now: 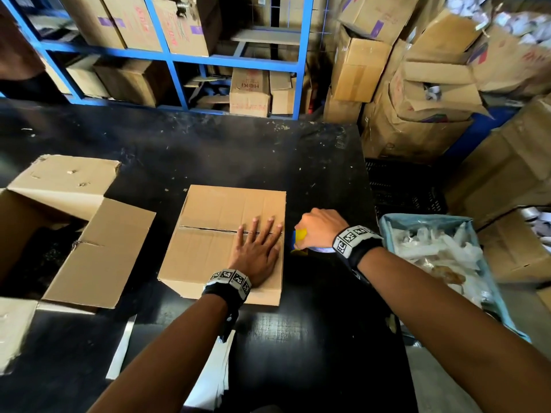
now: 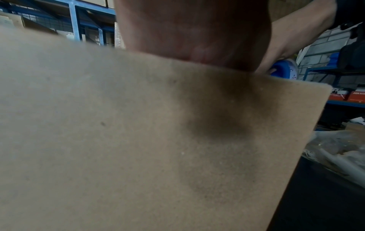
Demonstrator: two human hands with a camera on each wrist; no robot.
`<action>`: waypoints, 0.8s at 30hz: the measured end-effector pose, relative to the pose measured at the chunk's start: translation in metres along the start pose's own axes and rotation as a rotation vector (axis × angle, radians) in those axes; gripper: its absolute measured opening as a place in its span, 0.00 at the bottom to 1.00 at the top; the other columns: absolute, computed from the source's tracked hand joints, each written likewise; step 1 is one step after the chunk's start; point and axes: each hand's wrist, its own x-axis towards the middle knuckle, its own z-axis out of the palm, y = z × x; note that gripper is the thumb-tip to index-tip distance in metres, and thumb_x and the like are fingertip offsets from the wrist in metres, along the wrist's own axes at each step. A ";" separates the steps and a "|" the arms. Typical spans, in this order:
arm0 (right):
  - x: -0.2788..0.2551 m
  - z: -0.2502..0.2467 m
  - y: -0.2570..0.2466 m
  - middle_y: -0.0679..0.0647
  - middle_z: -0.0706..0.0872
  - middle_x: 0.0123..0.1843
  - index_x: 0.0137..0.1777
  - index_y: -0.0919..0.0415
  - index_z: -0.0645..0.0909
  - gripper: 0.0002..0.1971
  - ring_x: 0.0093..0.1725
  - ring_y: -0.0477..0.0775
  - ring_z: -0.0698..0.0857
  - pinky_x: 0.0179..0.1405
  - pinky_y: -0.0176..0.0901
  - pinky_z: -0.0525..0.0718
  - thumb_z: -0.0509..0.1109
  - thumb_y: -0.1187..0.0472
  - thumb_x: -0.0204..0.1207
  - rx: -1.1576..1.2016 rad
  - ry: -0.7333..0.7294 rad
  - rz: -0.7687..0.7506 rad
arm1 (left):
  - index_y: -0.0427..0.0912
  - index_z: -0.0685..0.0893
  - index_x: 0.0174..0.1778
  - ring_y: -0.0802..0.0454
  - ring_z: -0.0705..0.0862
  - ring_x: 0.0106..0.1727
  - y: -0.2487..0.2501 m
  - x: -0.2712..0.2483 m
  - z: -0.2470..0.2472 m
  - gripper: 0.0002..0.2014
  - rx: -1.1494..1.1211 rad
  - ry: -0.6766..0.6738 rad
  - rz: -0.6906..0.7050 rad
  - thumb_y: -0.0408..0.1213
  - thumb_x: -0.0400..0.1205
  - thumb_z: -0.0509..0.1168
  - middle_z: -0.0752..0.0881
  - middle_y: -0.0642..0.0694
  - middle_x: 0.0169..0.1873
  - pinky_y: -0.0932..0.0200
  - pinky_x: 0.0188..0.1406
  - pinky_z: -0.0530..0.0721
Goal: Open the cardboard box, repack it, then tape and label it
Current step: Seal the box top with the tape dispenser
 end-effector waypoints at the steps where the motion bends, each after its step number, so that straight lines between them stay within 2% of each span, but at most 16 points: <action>1: 0.001 0.000 -0.005 0.56 0.87 0.53 0.57 0.47 0.88 0.25 0.54 0.62 0.87 0.42 0.46 0.76 0.73 0.33 0.65 -0.008 0.000 0.009 | 0.60 0.39 0.86 0.43 0.37 0.87 0.000 0.000 -0.001 0.28 -0.006 0.002 0.003 0.54 0.88 0.34 0.40 0.57 0.87 0.33 0.84 0.43; 4: -0.001 0.008 -0.018 0.57 0.90 0.52 0.54 0.56 0.88 0.21 0.52 0.63 0.90 0.44 0.47 0.84 0.77 0.43 0.67 -0.103 -0.074 0.000 | 0.60 0.38 0.86 0.43 0.36 0.87 0.001 -0.002 -0.002 0.28 -0.014 -0.001 0.009 0.55 0.88 0.34 0.38 0.56 0.87 0.32 0.84 0.42; 7: -0.002 0.031 -0.018 0.58 0.90 0.54 0.56 0.58 0.88 0.25 0.54 0.64 0.91 0.46 0.49 0.85 0.77 0.40 0.68 -0.068 -0.136 0.057 | 0.60 0.40 0.87 0.42 0.36 0.87 0.001 0.000 -0.003 0.28 -0.044 -0.003 -0.005 0.54 0.89 0.36 0.39 0.57 0.87 0.32 0.83 0.42; 9: -0.004 0.037 -0.016 0.58 0.90 0.54 0.56 0.57 0.88 0.24 0.54 0.64 0.91 0.45 0.49 0.84 0.74 0.39 0.70 -0.040 -0.153 0.082 | 0.58 0.46 0.87 0.41 0.40 0.88 0.007 0.006 -0.010 0.29 -0.098 -0.033 -0.042 0.56 0.88 0.39 0.43 0.55 0.88 0.30 0.83 0.42; 12: -0.005 0.033 -0.013 0.58 0.90 0.54 0.57 0.55 0.88 0.18 0.54 0.64 0.90 0.42 0.48 0.81 0.70 0.49 0.71 -0.008 -0.122 0.095 | 0.49 0.54 0.86 0.39 0.48 0.87 0.022 0.023 -0.021 0.33 -0.185 -0.057 -0.135 0.59 0.86 0.47 0.52 0.47 0.87 0.29 0.83 0.45; 16: -0.004 0.026 -0.005 0.58 0.91 0.52 0.57 0.53 0.88 0.18 0.52 0.65 0.91 0.40 0.47 0.80 0.67 0.47 0.72 0.042 -0.069 0.107 | 0.42 0.45 0.88 0.40 0.42 0.88 0.042 0.053 -0.016 0.36 -0.132 -0.066 -0.210 0.47 0.86 0.52 0.45 0.43 0.88 0.29 0.83 0.42; 20: -0.008 0.027 0.005 0.58 0.90 0.55 0.60 0.49 0.87 0.19 0.54 0.65 0.90 0.46 0.51 0.85 0.66 0.47 0.72 0.105 -0.072 0.133 | 0.37 0.38 0.86 0.39 0.39 0.87 0.057 0.067 0.001 0.38 -0.061 -0.066 -0.300 0.41 0.87 0.55 0.40 0.40 0.87 0.32 0.83 0.41; 24: -0.018 0.034 0.013 0.58 0.90 0.57 0.62 0.46 0.86 0.19 0.55 0.66 0.90 0.51 0.54 0.88 0.65 0.43 0.74 0.211 -0.103 0.164 | 0.35 0.35 0.85 0.39 0.38 0.87 0.064 0.070 0.006 0.36 -0.025 -0.058 -0.336 0.30 0.86 0.50 0.38 0.39 0.87 0.33 0.84 0.42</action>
